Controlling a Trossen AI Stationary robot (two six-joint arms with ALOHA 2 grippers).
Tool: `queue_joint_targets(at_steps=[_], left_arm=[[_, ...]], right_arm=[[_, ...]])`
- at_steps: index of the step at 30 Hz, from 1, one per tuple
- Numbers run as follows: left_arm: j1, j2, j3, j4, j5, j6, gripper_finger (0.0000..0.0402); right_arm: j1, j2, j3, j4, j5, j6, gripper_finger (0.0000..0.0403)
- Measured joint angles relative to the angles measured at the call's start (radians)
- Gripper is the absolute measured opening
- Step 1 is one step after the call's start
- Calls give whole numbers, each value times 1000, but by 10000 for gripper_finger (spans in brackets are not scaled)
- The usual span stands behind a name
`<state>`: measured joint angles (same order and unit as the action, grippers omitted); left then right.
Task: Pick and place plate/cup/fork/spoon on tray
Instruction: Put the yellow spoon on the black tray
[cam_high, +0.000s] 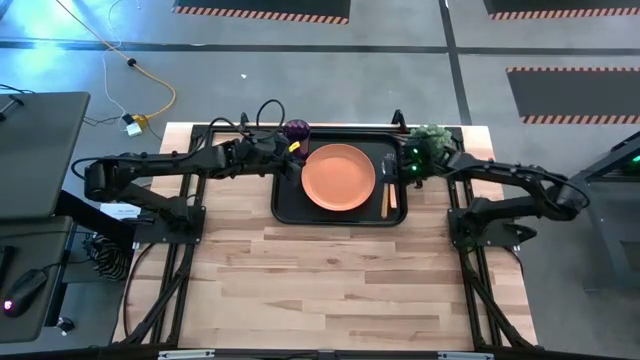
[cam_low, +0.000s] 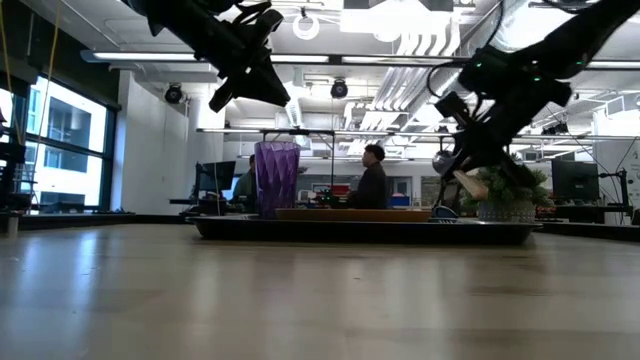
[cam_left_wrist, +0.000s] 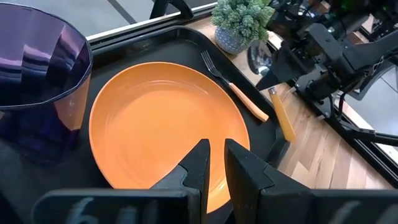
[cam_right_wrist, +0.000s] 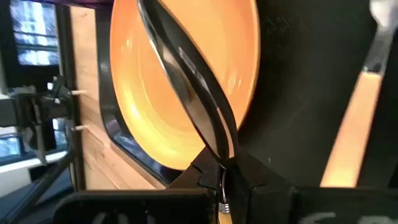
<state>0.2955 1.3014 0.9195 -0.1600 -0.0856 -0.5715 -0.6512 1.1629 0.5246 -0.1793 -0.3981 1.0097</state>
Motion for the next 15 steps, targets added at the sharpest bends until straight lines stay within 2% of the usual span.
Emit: queue_joint_targets(at_steps=[5,15], left_arm=[[0,0,0,-1,0,0,37],[0,0,0,-2,1,0,37]], right_arm=[[-27,118,52,-2,-38,-47,0],[-67,240,52,90,-98,-49,0]])
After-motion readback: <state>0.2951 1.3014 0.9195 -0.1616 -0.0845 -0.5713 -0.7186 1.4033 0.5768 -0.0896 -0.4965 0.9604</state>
